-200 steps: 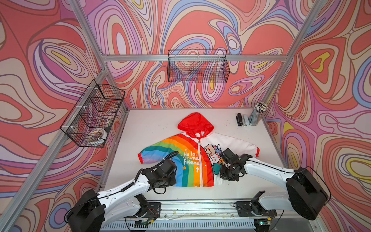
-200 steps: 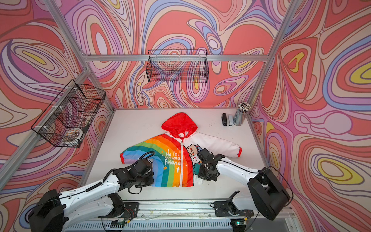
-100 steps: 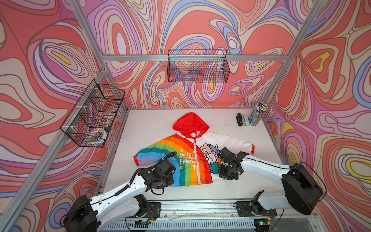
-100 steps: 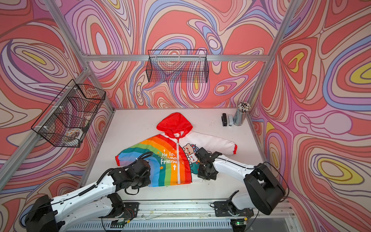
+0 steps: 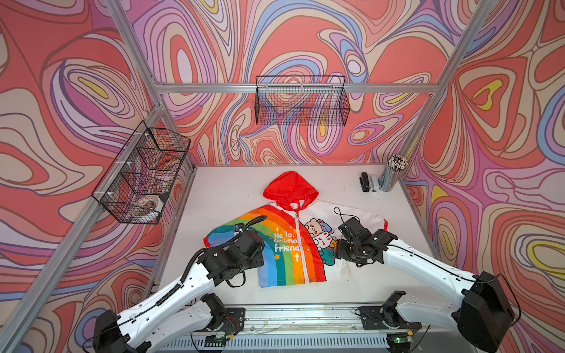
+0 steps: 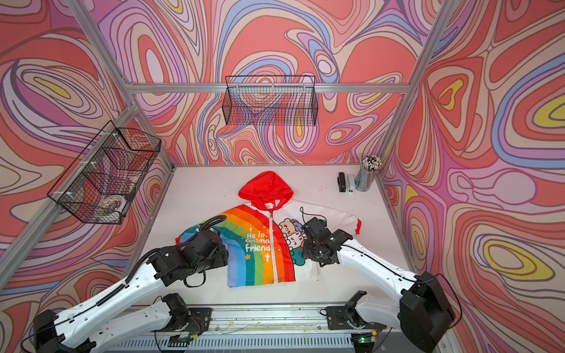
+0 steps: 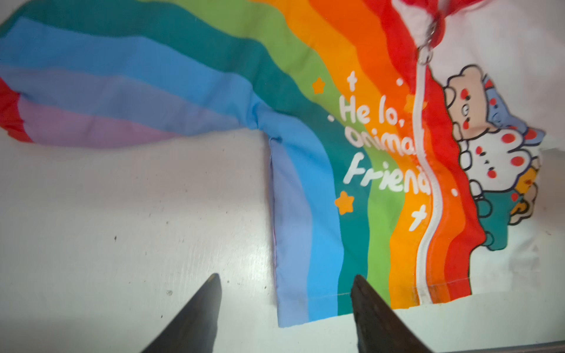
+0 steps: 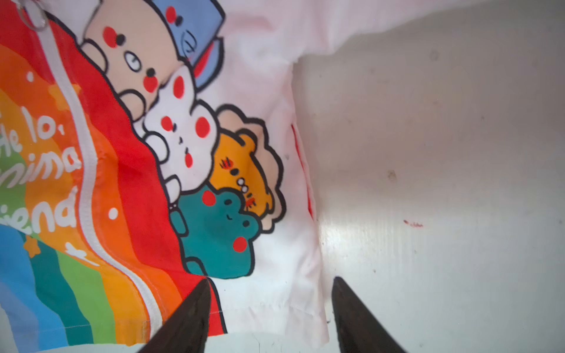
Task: Unzip the jacket
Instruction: Flatten out the jacket at the center of the board.
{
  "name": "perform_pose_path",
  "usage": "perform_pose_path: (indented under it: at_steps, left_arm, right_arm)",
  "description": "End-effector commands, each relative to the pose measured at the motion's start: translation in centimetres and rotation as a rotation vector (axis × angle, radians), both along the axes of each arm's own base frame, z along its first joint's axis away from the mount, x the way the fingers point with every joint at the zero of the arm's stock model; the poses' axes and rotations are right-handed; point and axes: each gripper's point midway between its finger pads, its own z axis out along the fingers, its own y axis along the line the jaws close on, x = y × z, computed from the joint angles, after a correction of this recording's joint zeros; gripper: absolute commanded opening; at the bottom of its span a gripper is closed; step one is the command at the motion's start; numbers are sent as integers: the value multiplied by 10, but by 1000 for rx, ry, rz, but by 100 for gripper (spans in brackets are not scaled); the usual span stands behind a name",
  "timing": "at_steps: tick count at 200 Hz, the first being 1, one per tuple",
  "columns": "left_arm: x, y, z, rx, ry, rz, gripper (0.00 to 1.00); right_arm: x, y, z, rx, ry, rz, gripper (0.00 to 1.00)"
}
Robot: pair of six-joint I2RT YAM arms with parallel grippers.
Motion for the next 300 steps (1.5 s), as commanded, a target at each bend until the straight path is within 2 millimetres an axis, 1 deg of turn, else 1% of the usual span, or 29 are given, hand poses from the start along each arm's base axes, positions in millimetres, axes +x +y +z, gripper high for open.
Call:
perform_pose_path:
  at_steps: [1, 14, 27, 43, 50, 61, 80, 85, 87, 92, 109, 126, 158, 194, 218, 236, 243, 255, 263, 269, 279, 286, 294, 296, 297, 300]
  left_arm:
    - [29, -7, 12, 0, -70, -51, 54]
    - [48, -15, 15, -42, -92, -61, 48]
    - [65, -20, 15, -51, -106, -68, 42]
    - [86, -31, 13, -70, -123, -92, 36]
    - [95, -36, 11, -78, -123, -102, 34]
    - [109, -42, 6, -82, -118, -114, 31]
    - [133, -48, -1, -71, -114, -125, 28]
    - [139, -48, -4, -71, -111, -124, 27]
    - [141, -48, -6, -67, -108, -123, 26]
    - [147, -48, -8, -69, -104, -118, 26]
    - [165, -45, -20, -77, -82, -97, 24]
    - [178, -43, -33, -78, -49, -85, 23]
    - [190, -37, -60, -37, 35, -59, 21]
    - [198, -35, -83, -20, 95, -51, 20]
    - [206, -38, -93, -9, 119, -63, 20]
    - [209, -38, -98, 10, 137, -68, 20]
    - [209, -36, -102, 17, 147, -65, 20]
    - [208, -33, -104, 18, 157, -56, 20]
    - [207, -31, -105, 14, 163, -54, 20]
    - [205, -29, -102, 10, 161, -52, 20]
    - [203, -27, -93, 0, 138, -51, 24]
    - [202, -24, -82, -3, 112, -49, 28]
    - [200, -20, -67, -2, 76, -41, 33]
    - [199, -18, -63, -1, 66, -38, 35]
    - [199, -18, -61, -2, 60, -37, 35]
    - [198, -16, -55, -2, 45, -33, 38]
  right_arm:
    - [34, 23, 8, 35, -102, 59, 58]
    - [53, 38, 10, 65, -136, 74, 50]
    - [71, 52, 6, 78, -138, 96, 43]
    - [94, 63, 2, 64, -140, 114, 34]
    - [104, 64, -2, 57, -128, 115, 28]
    - [120, 69, -4, 62, -125, 117, 23]
    - [144, 67, -13, 52, -104, 103, 16]
    - [150, 65, -12, 59, -107, 99, 15]
    - [152, 64, -20, 52, -89, 96, 14]
    - [156, 61, -26, 51, -72, 89, 13]
    - [172, 56, -37, 58, -45, 80, 10]
    - [186, 49, -47, 41, -28, 73, 9]
    - [203, 29, -63, 12, 10, 35, 8]
    - [213, 3, -82, -21, 54, -23, 7]
    - [210, -15, -96, -34, 99, -63, 6]
    - [203, -26, -99, -25, 122, -93, 6]
    - [200, -27, -98, -10, 125, -95, 6]
    - [196, -26, -91, 15, 114, -86, 6]
    - [195, -25, -80, 24, 90, -74, 6]
    - [197, -23, -69, 39, 51, -54, 7]
    - [199, -21, -47, 59, -29, -20, 8]
    - [199, -23, -31, 54, -89, 3, 9]
    - [199, -30, -13, 31, -149, 13, 12]
    - [199, -33, -13, 20, -155, 12, 12]
    - [199, -34, -7, 18, -170, 11, 13]
    - [199, -39, 1, 4, -193, 6, 15]
